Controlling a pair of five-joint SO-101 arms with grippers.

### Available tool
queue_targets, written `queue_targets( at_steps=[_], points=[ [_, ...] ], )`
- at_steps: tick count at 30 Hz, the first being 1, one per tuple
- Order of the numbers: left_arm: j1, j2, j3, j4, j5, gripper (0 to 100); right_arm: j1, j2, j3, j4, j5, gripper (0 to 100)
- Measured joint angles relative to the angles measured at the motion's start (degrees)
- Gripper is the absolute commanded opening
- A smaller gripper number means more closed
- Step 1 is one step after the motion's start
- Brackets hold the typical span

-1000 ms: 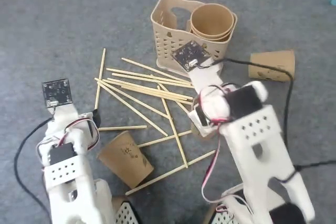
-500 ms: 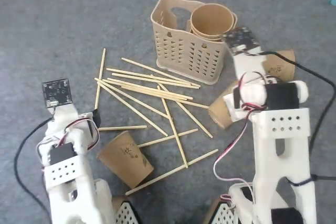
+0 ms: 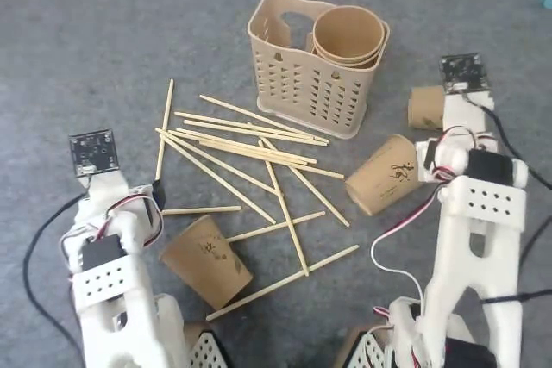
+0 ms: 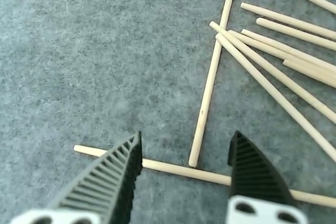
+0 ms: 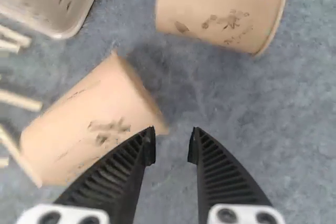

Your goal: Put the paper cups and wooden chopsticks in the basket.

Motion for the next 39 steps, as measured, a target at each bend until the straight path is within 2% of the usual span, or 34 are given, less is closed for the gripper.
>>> queue_targets(
  at_steps=[2,5,8,13,20,29,39],
  points=[
    [0.0,0.0,0.0,0.0,0.0,25,1.1,0.2,0.0,-2.6,0.0,10.6],
    [0.0,0.0,0.0,0.0,0.0,25,3.3,3.7,0.0,-7.0,0.0,0.6],
    [-0.8,0.0,0.0,0.0,0.0,25,5.2,11.0,-0.1,-10.6,0.0,2.0],
    [-1.4,0.0,0.0,0.0,0.0,25,4.9,22.7,-3.3,-11.1,0.0,0.9],
    [-1.4,0.0,0.0,0.0,0.0,25,0.8,25.3,-5.0,-8.3,-1.0,0.9],
    [-1.4,0.0,0.0,0.0,0.0,25,-13.3,15.9,-5.0,5.2,-1.8,0.9],
    [-1.4,0.0,0.0,0.0,0.0,25,-36.6,4.9,-5.0,12.8,-9.6,0.9]
  ],
)
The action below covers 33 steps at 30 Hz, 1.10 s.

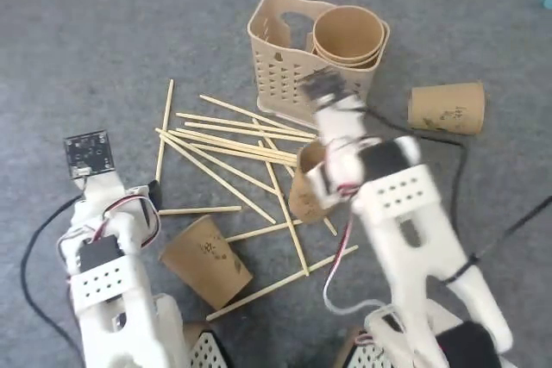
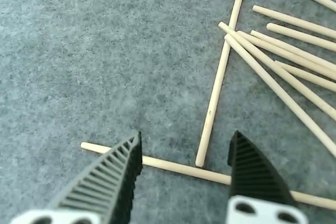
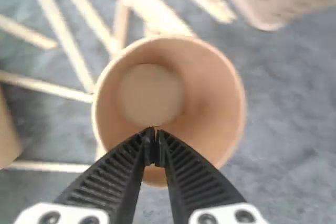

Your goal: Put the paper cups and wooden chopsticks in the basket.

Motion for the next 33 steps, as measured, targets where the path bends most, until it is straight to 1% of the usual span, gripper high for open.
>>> queue_targets(
  at_steps=[3,5,9,15,23,29,31,33],
  points=[
    [0.0,0.0,0.0,0.0,0.0,25,-6.3,0.0,0.0,1.0,-0.6,1.5],
    [0.0,0.0,0.0,0.0,0.0,25,-9.3,0.0,0.0,1.0,-0.6,4.1],
    [0.0,0.0,0.0,0.0,0.0,25,-10.4,0.0,0.0,1.0,-0.2,10.4],
    [0.0,0.0,0.0,0.0,0.0,25,-7.4,0.0,-0.2,1.0,0.2,11.2],
    [0.0,0.0,0.0,0.0,0.0,25,-1.3,0.0,-4.9,2.5,0.6,11.3],
    [0.0,0.0,0.0,0.0,-2.1,25,2.3,0.0,-6.9,2.8,2.8,11.3],
    [0.0,0.0,0.0,0.0,-2.2,25,3.9,0.0,-8.5,3.7,3.1,12.6],
    [0.0,0.0,0.0,0.0,-2.2,25,5.6,0.0,-9.9,4.5,3.3,16.0]
  ],
)
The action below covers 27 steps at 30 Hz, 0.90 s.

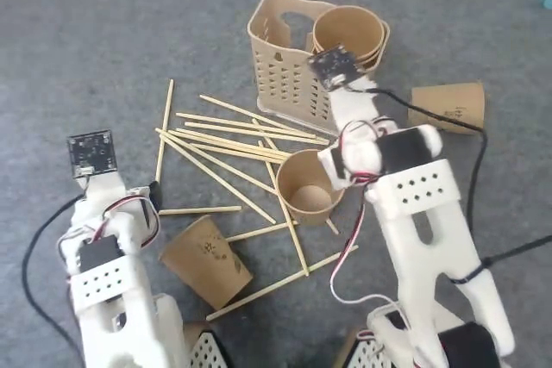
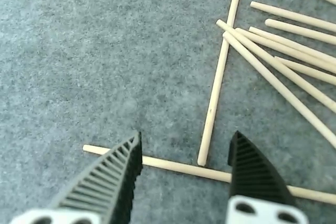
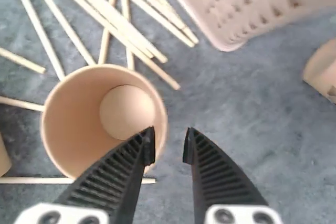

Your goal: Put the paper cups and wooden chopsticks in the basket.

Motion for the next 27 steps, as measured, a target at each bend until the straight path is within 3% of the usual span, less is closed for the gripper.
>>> queue_targets(
  at_steps=[9,19,21,24,27],
  points=[
    [0.0,0.0,0.0,0.0,0.0,25,1.8,0.0,1.1,0.0,0.2,18.0],
    [0.0,0.0,0.0,0.0,0.0,25,2.0,1.2,12.5,-8.7,0.2,17.7],
    [0.0,0.0,0.0,0.0,0.0,25,1.9,1.6,12.8,-9.1,0.2,13.9],
    [0.0,0.0,0.0,0.0,0.0,25,1.9,1.6,12.8,-9.4,0.2,0.3],
    [0.0,0.0,0.0,0.0,0.0,25,2.0,1.6,12.8,-9.4,0.2,0.9]
  ],
)
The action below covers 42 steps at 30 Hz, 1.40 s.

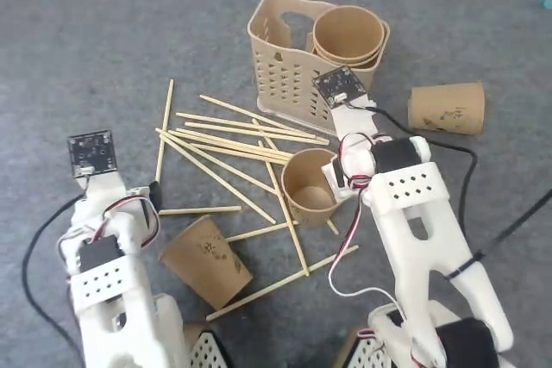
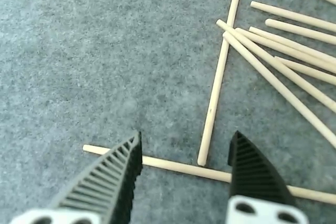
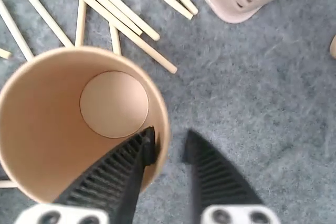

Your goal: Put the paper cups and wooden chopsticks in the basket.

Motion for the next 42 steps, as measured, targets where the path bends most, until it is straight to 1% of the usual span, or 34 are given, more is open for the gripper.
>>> queue_targets(
  at_steps=[5,9,17,21,25,28,35,42],
  points=[
    [0.0,0.0,0.0,0.0,0.0,25,-0.1,0.0,0.0,0.4,0.0,0.7],
    [0.0,0.0,0.0,0.0,0.0,25,-0.1,0.1,-4.0,5.2,0.0,0.7],
    [0.0,0.0,0.0,0.0,0.0,25,-0.1,0.1,-26.2,18.5,0.0,0.7],
    [0.0,0.0,0.0,0.0,0.0,25,-0.1,0.1,-40.2,21.7,0.0,0.7],
    [0.0,0.0,0.0,0.0,0.0,25,-0.1,0.0,-52.5,20.7,0.1,0.7],
    [0.0,0.0,0.0,0.0,0.0,25,-0.1,0.0,-56.6,16.8,-1.1,0.7],
    [0.0,0.0,0.0,0.0,0.0,25,0.4,2.3,-57.6,6.9,-2.3,0.7],
    [0.0,0.0,0.0,-0.2,0.0,25,6.2,12.1,-57.6,0.2,-2.5,0.7]
  ],
)
